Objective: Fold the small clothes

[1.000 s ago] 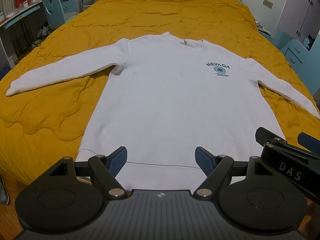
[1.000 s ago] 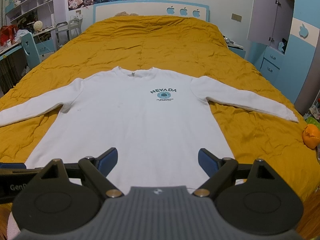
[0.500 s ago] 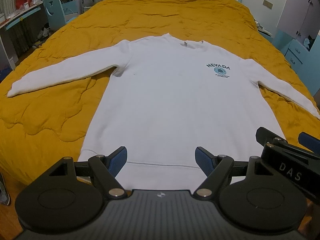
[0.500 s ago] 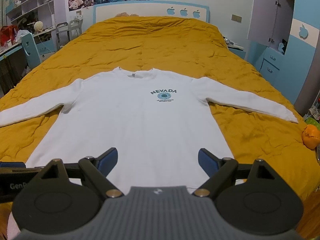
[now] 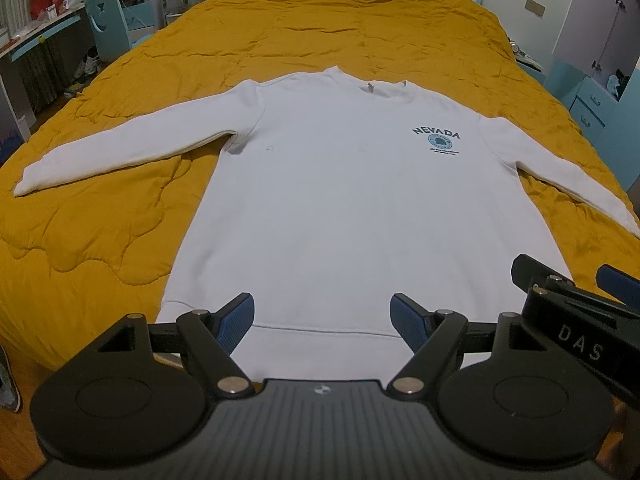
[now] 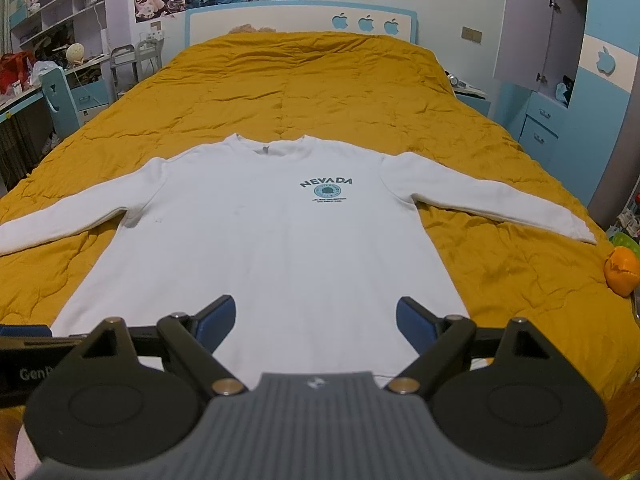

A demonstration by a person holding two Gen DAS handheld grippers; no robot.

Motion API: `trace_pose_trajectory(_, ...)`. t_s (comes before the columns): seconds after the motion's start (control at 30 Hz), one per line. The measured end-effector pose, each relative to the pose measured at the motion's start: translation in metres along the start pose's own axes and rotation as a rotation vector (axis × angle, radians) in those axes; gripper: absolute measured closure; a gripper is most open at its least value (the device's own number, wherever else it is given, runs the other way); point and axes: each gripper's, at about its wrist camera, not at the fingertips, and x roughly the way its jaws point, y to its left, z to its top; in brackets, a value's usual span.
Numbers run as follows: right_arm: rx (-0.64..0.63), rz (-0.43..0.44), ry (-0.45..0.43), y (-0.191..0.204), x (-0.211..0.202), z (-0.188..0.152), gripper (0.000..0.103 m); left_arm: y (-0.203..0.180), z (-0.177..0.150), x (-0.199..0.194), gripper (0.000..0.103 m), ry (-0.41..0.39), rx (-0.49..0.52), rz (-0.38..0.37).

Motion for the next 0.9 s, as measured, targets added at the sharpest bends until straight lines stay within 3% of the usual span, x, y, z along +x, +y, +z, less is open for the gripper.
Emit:
trace_pose_trajectory(0.3, -0.010, -0.001, -0.006, 0.003, 0.002, 0.002, 0.020, 0.009, 0.004, 0.003, 0.012, -0.009, -0.024, -0.033)
trace_pose_trajectory(0.47, -0.033, 0.020, -0.073, 0.015, 0.006, 0.018, 0.020, 0.060, 0.014, 0.006, 0.020, -0.077, -0.227, -0.191)
trace_pose_trajectory(0.53, -0.075, 0.006, -0.099, 0.027, 0.012, 0.028, 0.020, 0.089, 0.020, 0.009, 0.022, -0.123, -0.315, -0.209)
trace_pose_trajectory(0.67, -0.160, -0.002, -0.169, 0.061, 0.031, 0.048, 0.020, 0.141, 0.037, 0.020, 0.021, -0.170, -0.382, -0.136)
trace_pose_trajectory(0.77, -0.245, 0.056, -0.149, 0.096, 0.060, 0.060, 0.020, 0.187, 0.048, 0.031, 0.021, -0.211, -0.469, -0.085)
trace_pose_trajectory(0.9, -0.361, 0.157, -0.178, 0.150, 0.089, 0.073, 0.020, 0.260, 0.046, 0.038, 0.021, -0.325, -0.710, -0.051)
